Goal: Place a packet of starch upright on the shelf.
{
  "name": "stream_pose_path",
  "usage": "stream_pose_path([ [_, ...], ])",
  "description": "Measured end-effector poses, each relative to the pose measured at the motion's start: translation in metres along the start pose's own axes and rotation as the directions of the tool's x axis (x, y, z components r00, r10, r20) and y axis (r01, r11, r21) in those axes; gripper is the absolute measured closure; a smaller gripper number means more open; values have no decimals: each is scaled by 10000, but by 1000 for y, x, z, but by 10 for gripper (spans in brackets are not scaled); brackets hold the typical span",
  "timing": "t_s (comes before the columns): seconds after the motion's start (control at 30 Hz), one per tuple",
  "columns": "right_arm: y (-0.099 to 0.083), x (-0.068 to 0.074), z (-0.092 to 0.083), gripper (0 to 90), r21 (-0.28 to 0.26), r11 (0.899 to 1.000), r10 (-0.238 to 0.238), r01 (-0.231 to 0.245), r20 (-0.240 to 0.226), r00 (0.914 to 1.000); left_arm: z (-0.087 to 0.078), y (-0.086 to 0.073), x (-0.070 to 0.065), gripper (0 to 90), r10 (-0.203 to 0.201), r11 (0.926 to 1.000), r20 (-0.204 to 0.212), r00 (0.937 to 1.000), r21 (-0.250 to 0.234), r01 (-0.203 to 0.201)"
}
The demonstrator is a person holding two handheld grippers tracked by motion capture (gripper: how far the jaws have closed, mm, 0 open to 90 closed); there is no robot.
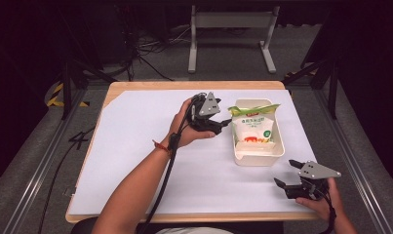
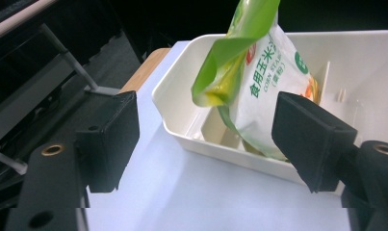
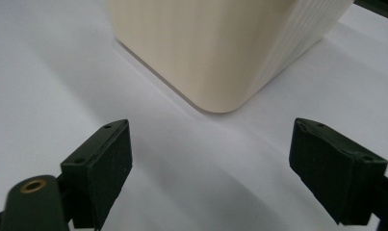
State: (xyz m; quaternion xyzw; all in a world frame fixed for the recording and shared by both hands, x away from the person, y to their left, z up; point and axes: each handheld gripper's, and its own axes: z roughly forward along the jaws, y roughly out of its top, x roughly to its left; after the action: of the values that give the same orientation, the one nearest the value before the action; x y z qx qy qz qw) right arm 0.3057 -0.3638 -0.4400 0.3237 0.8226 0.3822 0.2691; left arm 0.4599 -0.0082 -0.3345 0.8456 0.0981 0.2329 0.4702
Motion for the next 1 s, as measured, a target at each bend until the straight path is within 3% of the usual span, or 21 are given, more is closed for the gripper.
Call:
stream_pose_path([
  [0.6,0,0,-1,149,-45,10000,30,-30,7,10000,-26,-30,0,102,-280,9977,-180,9994,617,291],
  [0.77,0,0,0,149,-15,10000,13,-13,9,10000,-32,-41,0,95,-385,9954,-152,9991,875,397],
  [1.0,0,0,0,149,-2,10000,17,-17,2,10000,-42,-51,-1,104,-189,9930,-477,9987,1158,244],
])
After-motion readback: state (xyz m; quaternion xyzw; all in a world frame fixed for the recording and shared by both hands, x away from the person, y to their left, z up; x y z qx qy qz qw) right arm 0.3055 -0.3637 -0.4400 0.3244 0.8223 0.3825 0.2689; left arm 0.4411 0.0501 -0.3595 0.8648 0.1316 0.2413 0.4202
